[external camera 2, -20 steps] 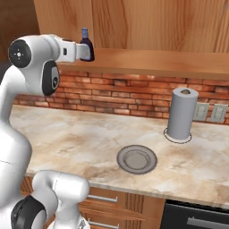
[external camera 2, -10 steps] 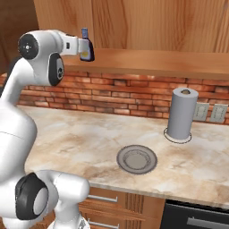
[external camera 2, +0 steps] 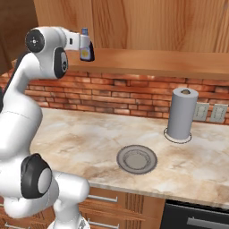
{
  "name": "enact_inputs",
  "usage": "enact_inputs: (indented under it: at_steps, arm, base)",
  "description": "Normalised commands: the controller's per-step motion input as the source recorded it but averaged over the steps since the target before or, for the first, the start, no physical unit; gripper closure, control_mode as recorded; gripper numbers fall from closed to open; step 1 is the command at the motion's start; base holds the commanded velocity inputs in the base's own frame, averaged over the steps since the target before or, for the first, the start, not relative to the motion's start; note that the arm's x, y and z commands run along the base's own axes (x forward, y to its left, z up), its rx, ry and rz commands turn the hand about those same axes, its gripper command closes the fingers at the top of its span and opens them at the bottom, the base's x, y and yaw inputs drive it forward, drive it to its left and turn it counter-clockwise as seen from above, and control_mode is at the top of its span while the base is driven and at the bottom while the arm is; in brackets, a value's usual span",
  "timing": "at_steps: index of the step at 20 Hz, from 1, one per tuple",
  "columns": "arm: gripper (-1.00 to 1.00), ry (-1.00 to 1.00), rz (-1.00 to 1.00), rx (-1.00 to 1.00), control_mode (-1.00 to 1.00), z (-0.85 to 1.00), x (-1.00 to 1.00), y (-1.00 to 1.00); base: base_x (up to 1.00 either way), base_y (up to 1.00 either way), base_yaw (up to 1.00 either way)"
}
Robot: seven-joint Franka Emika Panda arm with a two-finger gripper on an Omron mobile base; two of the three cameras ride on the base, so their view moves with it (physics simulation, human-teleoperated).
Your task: Move the hot dog bun to the plate on the dining table and place the condiment next to that plate. Then navigate to the fridge and take the sausage and place it on the plate as well.
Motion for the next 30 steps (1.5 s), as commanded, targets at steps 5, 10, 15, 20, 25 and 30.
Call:
enact_inputs:
  at_steps: [5, 10, 15, 20, 25, 30]
  arm:
    - [-1.00, 0.04, -0.01, 0.00, -1.00, 0.20, 0.06, -0.02]
    - [-1.00, 0.04, 0.00, 0.00, -1.00, 0.24, 0.19, -0.17]
    - [-1.00, 0.09, -0.02, -0.03, -1.00, 0.04, 0.41, -0.08]
    - [-1.00, 0.05, 0.00, -0.07, -1.00, -0.09, 0.33, 0.00]
    - [-1.00, 0.00, 0.00, -0.05, -1.00, -0.08, 0.22, 0.01]
    - [-1.00, 0.03, 0.00, -0.05, -1.00, -0.20, 0.15, 0.02]
  base:
    - [0.00, 0.00, 0.00]
    - [0.00, 0.00, 0.00]
    - [0.00, 0.00, 0.00]
    - [0.00, 0.00, 0.00]
    - [0.00, 0.00, 0.00]
    - [0.00, 0.00, 0.00]
